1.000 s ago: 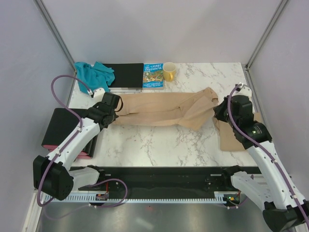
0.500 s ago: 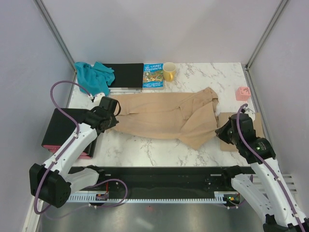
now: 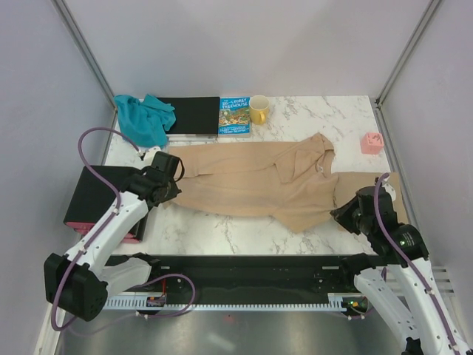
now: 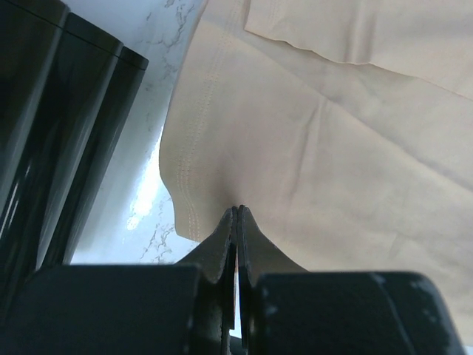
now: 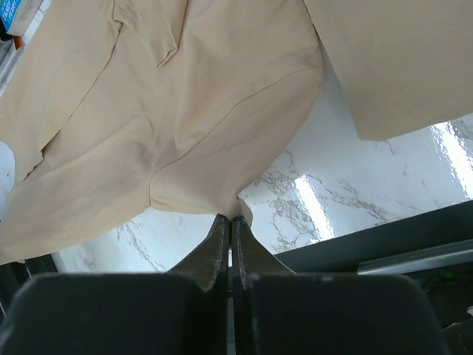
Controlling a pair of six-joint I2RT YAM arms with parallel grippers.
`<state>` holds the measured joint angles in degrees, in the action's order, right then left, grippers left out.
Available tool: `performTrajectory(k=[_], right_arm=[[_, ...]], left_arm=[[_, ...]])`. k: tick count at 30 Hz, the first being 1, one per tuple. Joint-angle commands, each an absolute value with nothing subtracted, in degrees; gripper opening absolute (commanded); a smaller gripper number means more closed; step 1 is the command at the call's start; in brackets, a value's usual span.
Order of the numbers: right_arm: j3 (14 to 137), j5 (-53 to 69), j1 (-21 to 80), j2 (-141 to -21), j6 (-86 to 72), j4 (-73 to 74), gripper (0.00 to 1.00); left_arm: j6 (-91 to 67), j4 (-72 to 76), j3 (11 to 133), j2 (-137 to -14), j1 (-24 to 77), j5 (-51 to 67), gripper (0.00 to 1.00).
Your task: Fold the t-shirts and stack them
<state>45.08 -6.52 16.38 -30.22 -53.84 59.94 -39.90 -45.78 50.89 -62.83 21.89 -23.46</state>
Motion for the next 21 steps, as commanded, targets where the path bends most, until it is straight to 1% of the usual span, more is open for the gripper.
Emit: performTrajectory(k=[1,5,9,13,21], right_arm=[[51.4,-10.1,16.3,-33.1,-53.2,58.7,0.00],[55.7,-13.7,16.3,-39.1,-49.6,54.4,0.00],[57.3,-16.2,16.3,-45.4,-46.1,47.7,0.00],[59.7,-17.5,16.3,-53.0,-42.8,40.9,0.00],[65.5,-22.7,16.2,-66.9,-34.9,33.6,0.00]], left_arm=[[-38.9,-47.0,51.9,-61.6,21.9,-27.6,0.02],[-38.3,-47.7,55.2,-65.1,21.9,-31.5,0.02],[-37.7,-47.6,59.9,-70.0,21.8,-34.9,0.02],[-37.0,-47.3,64.5,-77.3,21.8,-36.5,0.02],[-34.2,-46.0,73.9,-90.1,21.4,-36.8,0.02]])
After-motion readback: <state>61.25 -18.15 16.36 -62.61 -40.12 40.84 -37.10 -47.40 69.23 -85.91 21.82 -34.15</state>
